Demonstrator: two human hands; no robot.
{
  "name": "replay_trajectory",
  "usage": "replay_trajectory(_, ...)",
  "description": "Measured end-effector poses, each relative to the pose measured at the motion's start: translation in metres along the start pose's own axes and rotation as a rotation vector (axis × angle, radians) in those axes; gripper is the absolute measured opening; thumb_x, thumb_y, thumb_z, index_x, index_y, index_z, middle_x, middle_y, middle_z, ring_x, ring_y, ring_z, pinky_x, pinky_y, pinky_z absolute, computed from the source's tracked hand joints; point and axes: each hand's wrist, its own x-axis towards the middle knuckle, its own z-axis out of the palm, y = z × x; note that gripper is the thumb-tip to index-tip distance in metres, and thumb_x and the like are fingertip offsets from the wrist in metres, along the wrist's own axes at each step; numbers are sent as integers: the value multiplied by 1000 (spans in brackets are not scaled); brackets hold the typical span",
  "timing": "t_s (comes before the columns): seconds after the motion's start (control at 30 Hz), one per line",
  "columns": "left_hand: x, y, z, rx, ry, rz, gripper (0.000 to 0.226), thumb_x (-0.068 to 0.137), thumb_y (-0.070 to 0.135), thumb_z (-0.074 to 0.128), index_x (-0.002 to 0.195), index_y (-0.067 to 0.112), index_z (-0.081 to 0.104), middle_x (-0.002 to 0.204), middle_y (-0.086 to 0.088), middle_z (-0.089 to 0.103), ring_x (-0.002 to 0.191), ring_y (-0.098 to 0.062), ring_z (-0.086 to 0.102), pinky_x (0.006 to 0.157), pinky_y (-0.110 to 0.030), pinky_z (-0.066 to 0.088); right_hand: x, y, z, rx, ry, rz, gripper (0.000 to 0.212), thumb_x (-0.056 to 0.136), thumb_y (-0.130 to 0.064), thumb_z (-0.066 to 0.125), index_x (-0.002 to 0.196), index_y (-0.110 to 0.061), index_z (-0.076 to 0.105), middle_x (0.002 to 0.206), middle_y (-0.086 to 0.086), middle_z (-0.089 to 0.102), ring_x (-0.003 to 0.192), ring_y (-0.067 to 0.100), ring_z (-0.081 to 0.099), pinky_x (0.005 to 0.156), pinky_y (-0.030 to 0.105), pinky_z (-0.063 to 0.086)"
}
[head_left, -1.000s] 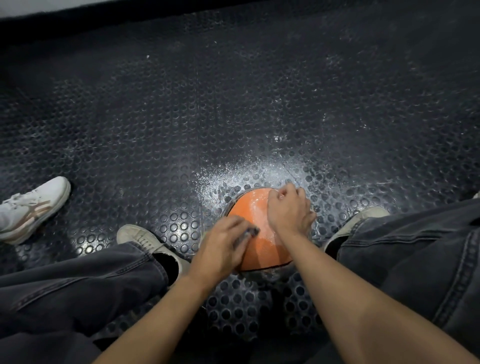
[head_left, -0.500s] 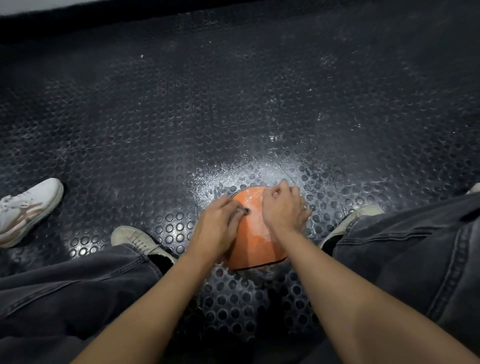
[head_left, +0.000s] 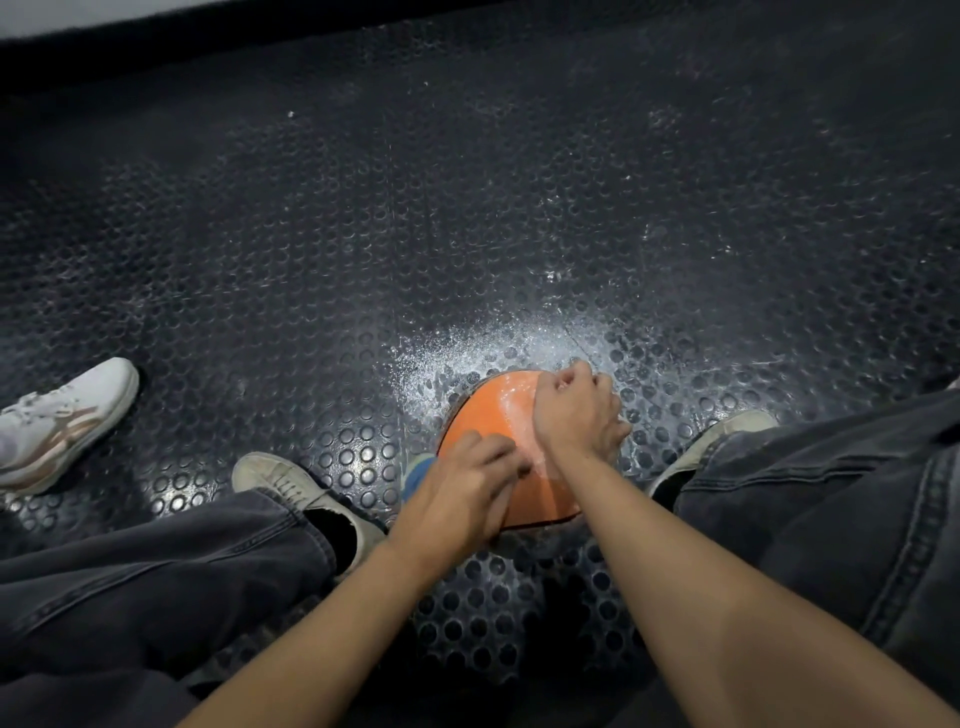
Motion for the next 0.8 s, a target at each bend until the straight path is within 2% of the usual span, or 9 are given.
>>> replay_trajectory(0.07, 6, -3, -2, 13, 11, -12, 16, 91, 15, 56, 100, 13, 70, 96, 2, 64, 81, -17, 55, 66, -34, 51, 1, 1, -1, -7, -12, -10, 23, 97, -41, 40, 105, -24, 53, 119, 3, 51, 111, 24, 47, 106, 50, 31)
replay_trajectory(0.17, 22, -16, 1, 10, 216, -239, 13, 86, 7, 65, 94, 11, 73, 92, 1, 66, 79, -16, 60, 69, -37, 55, -2, -3, 2, -4, -17, 8, 23, 97, -41, 39, 105, -23, 51, 120, 4, 50, 112, 25, 46, 101, 48, 31)
replay_trajectory(0.33, -1, -3, 0, 23, -22, 34, 16, 89, 12, 62, 103, 11, 70, 99, 1, 64, 84, -15, 55, 67, -30, 51, -1, -1, -3, 13, -38, 14, 22, 97, -39, 40, 108, -22, 51, 126, 5, 49, 116, 26, 44, 98, 47, 31)
replay_trajectory(0.43, 19, -20, 0, -12, 193, -228, 13, 88, 8, 64, 96, 11, 73, 95, 0, 66, 81, -12, 58, 74, -33, 54, -2, -1, -6, -20, -121, -71, 30, 100, -44, 38, 119, -23, 50, 126, 2, 46, 117, 23, 44, 101, 48, 30)
replay_trajectory(0.5, 24, -27, 0, -16, 273, -385, 13, 88, 10, 64, 96, 11, 74, 94, 1, 64, 78, -13, 59, 73, -35, 54, -7, 1, -3, -7, -112, -154, 28, 102, -43, 37, 116, -22, 50, 121, -1, 48, 114, 20, 45, 102, 46, 30)
replay_trajectory(0.57, 13, -23, 1, -19, 245, -290, 14, 88, 11, 64, 99, 10, 73, 95, 0, 63, 79, -16, 61, 71, -32, 53, -10, 4, -1, 14, -49, -236, 23, 103, -37, 35, 112, -25, 52, 114, -5, 52, 107, 15, 46, 98, 41, 31)
replay_trajectory(0.67, -6, -20, -4, -2, 54, -7, 18, 91, 14, 59, 103, 7, 70, 99, -3, 61, 85, -17, 61, 72, -29, 52, -6, 9, -1, 43, -61, -231, 30, 105, -36, 34, 121, -31, 59, 122, -9, 57, 110, 12, 49, 100, 40, 32)
replay_trajectory(0.7, -3, -24, -7, 24, 26, 24, 18, 91, 14, 59, 104, 7, 70, 99, -3, 62, 84, -17, 60, 72, -29, 53, -4, 9, -1, 50, -60, -222, 32, 105, -37, 35, 122, -32, 60, 124, -10, 58, 112, 13, 49, 101, 39, 32)
replay_trajectory(0.8, 17, -36, -9, -11, 180, -222, 15, 87, 7, 65, 101, 9, 73, 95, 1, 63, 79, -11, 59, 74, -32, 55, -5, 5, 1, 57, -40, -184, 32, 103, -37, 36, 119, -28, 63, 122, -9, 58, 112, 14, 50, 97, 38, 29)
